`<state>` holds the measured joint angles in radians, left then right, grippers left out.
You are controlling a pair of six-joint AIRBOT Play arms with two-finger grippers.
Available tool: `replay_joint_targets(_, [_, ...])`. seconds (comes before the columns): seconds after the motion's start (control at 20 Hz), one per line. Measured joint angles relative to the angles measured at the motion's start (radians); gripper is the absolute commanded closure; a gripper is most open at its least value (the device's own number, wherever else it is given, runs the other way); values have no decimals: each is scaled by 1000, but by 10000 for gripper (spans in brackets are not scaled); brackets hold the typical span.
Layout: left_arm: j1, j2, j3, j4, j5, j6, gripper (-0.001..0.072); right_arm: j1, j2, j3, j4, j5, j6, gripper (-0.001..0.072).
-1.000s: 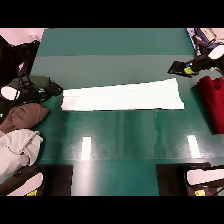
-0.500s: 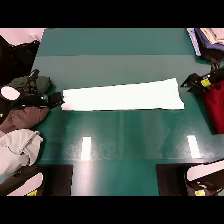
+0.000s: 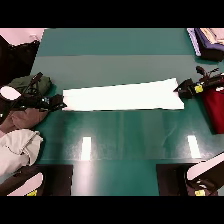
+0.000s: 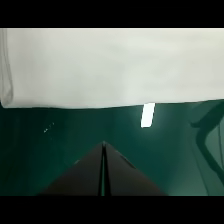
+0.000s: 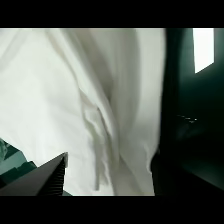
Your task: Fold the shirts.
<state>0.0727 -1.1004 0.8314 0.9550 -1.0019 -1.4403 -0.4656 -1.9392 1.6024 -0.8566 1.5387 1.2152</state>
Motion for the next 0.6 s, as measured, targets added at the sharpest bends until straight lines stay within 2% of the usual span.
replay_joint_targets(0.1, [0, 0, 0, -3, -2, 0, 678, 18, -21, 0, 24, 6, -14, 140])
replay_joint_targets(0.15, [0, 0, 0, -3, -3, 0, 678, 29, -29, 0, 32, 7, -19, 215])
replay_joint_targets(0.2, [0, 0, 0, -4, -4, -1, 678, 40, -35, 0, 37, 8, -25, 322])
replay_joint_targets(0.3, [0, 0, 0, -6, -5, -1, 678, 61, -44, -2, 38, 2, -39, 602])
replay_joint_targets(0.35, [0, 0, 0, -7, -5, -1, 679, 72, -47, -2, 32, -2, -48, 697])
replay_joint_targets(0.6, [-78, -1, 21, -25, 40, -16, 681, 100, -7, -2, 29, -10, -93, 699])
